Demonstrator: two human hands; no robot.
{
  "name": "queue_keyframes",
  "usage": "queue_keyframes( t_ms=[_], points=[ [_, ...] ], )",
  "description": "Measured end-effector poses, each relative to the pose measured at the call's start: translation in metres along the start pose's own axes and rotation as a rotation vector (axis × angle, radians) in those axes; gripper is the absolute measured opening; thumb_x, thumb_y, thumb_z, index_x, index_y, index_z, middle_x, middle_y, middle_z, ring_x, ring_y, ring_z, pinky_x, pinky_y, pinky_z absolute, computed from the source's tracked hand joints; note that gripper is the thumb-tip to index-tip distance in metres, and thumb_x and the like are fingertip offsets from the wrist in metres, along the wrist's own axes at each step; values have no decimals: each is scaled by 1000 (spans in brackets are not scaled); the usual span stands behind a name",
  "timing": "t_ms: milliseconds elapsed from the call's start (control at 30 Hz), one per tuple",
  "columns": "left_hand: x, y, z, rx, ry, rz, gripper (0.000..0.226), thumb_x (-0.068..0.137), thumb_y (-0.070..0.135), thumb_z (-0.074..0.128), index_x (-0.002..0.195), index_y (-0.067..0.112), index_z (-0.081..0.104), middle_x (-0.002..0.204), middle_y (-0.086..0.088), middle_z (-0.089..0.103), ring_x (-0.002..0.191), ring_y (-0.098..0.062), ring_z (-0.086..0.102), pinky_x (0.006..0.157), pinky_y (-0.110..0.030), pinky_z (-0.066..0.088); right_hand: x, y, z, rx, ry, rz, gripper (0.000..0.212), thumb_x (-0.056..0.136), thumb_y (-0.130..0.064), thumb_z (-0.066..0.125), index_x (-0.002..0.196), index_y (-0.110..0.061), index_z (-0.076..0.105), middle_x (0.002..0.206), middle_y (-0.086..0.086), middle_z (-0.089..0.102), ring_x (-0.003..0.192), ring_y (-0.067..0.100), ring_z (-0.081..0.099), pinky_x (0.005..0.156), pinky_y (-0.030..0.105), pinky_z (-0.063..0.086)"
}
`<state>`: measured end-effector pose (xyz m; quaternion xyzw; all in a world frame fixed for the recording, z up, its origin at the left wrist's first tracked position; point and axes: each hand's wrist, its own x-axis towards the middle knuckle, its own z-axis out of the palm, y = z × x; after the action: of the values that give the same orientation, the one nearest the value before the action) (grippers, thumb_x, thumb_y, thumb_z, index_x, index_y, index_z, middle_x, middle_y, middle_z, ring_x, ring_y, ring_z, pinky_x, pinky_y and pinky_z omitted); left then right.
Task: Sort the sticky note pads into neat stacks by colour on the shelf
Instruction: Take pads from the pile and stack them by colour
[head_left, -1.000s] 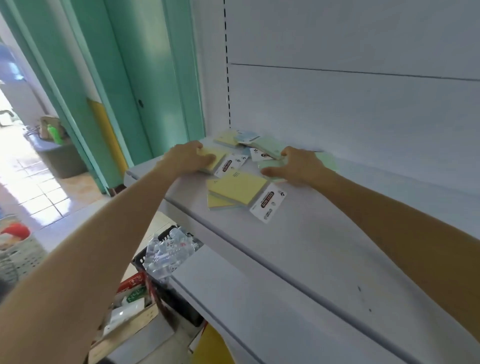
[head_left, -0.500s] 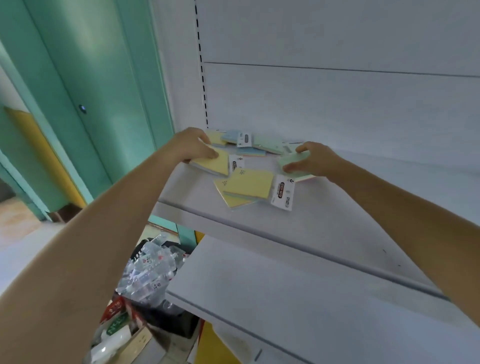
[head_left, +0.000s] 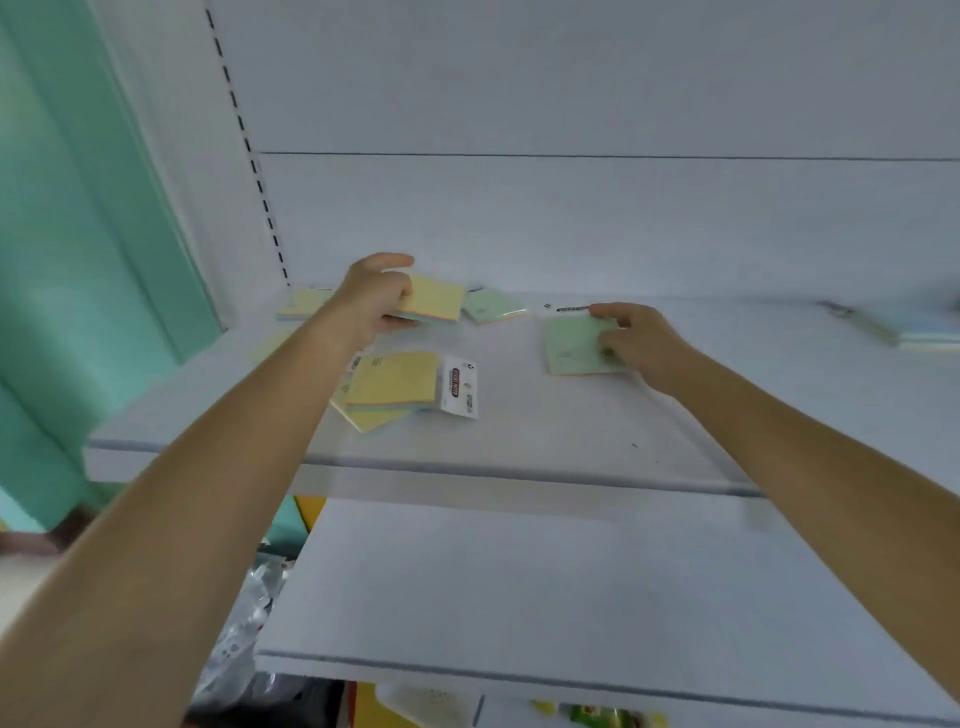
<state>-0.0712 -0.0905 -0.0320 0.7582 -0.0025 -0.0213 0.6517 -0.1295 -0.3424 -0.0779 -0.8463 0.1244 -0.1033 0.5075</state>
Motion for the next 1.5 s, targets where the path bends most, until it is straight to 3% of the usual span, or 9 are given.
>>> queue_keyframes(
  t_ms=[200, 433, 733, 900, 1033, 1100, 1233, 1433, 1500],
  points=[
    [-7, 16, 98, -34, -86, 31, 39, 85, -2, 41, 112, 18, 60, 82, -1, 49, 80, -15, 49, 59, -25, 46, -25, 35, -88, 160, 165, 10, 48, 83, 12, 48, 126, -7, 54, 133, 16, 51, 95, 19, 47, 75, 26, 42],
    [-40, 41, 240, -32, -222, 150, 46, 85, 0, 41, 126, 17, 54, 111, -5, 47, 95, -19, 49, 61, -21, 48, -51, 96, -230, 300, 353, 43, 48, 82, 11, 45, 123, -11, 56, 119, 8, 51, 97, 21, 48, 79, 30, 43],
    [-106, 44, 424, -68, -313, 173, 49, 87, -1, 42, 131, 16, 49, 113, -5, 41, 91, -17, 48, 65, -21, 47, -88, 180, -385, 381, 384, 115, 46, 86, 11, 44, 129, -7, 49, 114, 5, 47, 79, 13, 53, 54, 15, 50],
    [-119, 48, 495, -22, -360, 179, 50, 87, -2, 43, 133, 14, 47, 93, 0, 41, 66, -4, 44, 62, -19, 42, -90, 213, -427, 401, 415, 151, 45, 88, 10, 43, 130, -4, 48, 116, 9, 49, 99, 22, 50, 73, 24, 49],
    [-116, 55, 540, 28, -385, 197, 52, 85, -1, 42, 134, 14, 47, 82, 5, 41, 70, -9, 43, 65, -22, 39, -78, 232, -453, 354, 460, 133, 45, 87, 9, 43, 130, -3, 48, 128, 14, 52, 104, 21, 51, 104, 39, 42],
    [-110, 59, 559, 33, -400, 213, 54, 85, -2, 38, 135, 15, 46, 96, 1, 43, 77, -12, 43, 60, -18, 35, -69, 238, -466, 335, 493, 111, 45, 87, 9, 44, 130, -3, 48, 132, 16, 53, 105, 21, 52, 107, 40, 40],
    [-95, 68, 591, 10, -429, 207, 53, 86, -2, 36, 135, 16, 47, 102, 0, 46, 62, -7, 43, 46, -11, 36, -55, 245, -491, 300, 579, 81, 45, 86, 4, 45, 130, -8, 51, 132, 12, 54, 99, 18, 51, 98, 40, 44],
    [-76, 69, 637, -79, -445, 174, 41, 83, -5, 45, 117, 12, 59, 103, 0, 49, 92, -14, 46, 70, -21, 37, -36, 254, -530, 332, 642, 4, 43, 85, 1, 48, 125, -14, 55, 120, 6, 54, 99, 19, 51, 84, 29, 41],
    [-72, 68, 651, -24, -424, 192, 29, 81, -4, 46, 79, 22, 57, 83, 3, 46, 88, -15, 42, 65, -24, 34, -27, 255, -542, 344, 651, -14, 43, 85, 1, 48, 125, -13, 55, 118, 5, 54, 100, 20, 52, 86, 30, 42]
  ],
)
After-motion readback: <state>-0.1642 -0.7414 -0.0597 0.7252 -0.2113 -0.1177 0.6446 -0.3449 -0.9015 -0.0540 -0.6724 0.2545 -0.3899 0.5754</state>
